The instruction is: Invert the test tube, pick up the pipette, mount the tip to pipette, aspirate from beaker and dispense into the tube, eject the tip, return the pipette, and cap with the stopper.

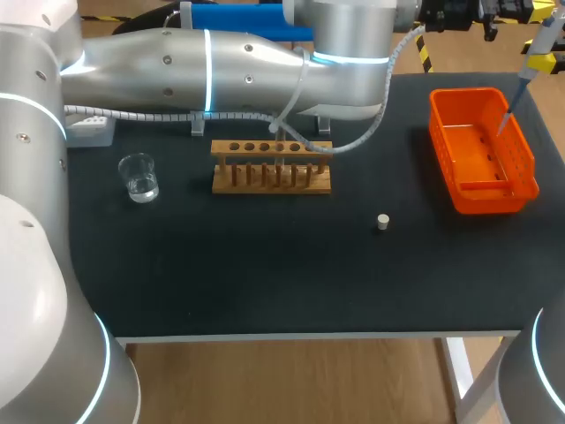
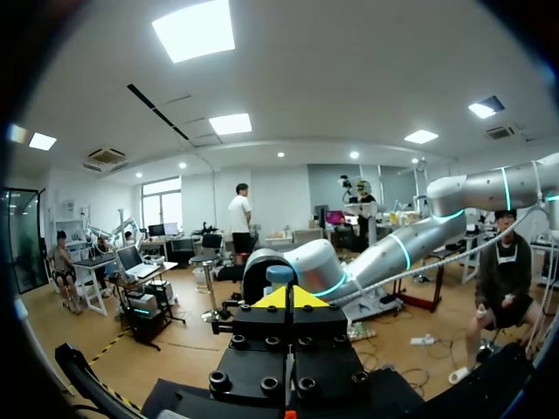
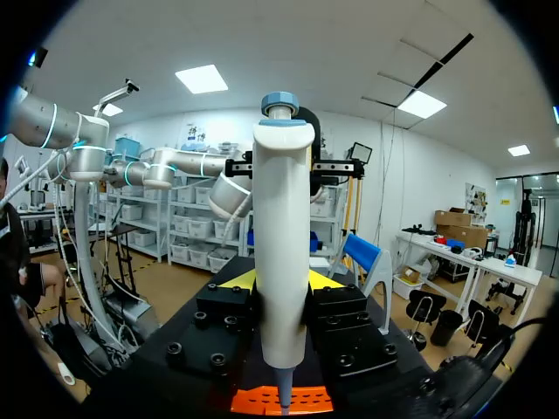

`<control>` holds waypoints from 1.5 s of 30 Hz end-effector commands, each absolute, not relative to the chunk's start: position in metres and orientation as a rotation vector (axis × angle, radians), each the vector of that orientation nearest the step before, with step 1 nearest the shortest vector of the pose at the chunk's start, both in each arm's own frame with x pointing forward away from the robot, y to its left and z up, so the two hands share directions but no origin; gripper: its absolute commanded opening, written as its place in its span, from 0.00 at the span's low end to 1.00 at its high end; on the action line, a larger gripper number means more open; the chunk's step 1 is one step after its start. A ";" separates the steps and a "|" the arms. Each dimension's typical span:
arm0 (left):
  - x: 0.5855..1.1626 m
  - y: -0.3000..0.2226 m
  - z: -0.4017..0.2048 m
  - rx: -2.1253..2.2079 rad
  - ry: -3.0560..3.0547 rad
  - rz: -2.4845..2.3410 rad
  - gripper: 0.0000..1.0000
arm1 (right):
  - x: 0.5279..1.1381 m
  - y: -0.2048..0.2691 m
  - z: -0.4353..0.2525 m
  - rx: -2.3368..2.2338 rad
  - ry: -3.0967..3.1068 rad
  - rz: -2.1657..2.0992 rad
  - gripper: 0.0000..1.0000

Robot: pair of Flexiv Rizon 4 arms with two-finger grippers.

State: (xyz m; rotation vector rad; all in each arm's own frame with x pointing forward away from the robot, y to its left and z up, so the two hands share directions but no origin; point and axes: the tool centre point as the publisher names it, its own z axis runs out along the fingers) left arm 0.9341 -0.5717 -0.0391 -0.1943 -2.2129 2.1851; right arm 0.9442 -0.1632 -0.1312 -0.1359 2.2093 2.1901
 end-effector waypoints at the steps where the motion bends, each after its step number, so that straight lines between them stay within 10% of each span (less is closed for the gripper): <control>1: 0.933 -0.573 -0.040 -0.193 -2.216 2.184 0.00 | 0.944 -0.164 -0.131 -0.137 2.213 2.187 0.00; 45: 0.940 -0.580 -0.056 -0.153 -2.203 2.148 0.00 | 0.944 -0.164 -0.131 -0.137 2.213 2.187 0.00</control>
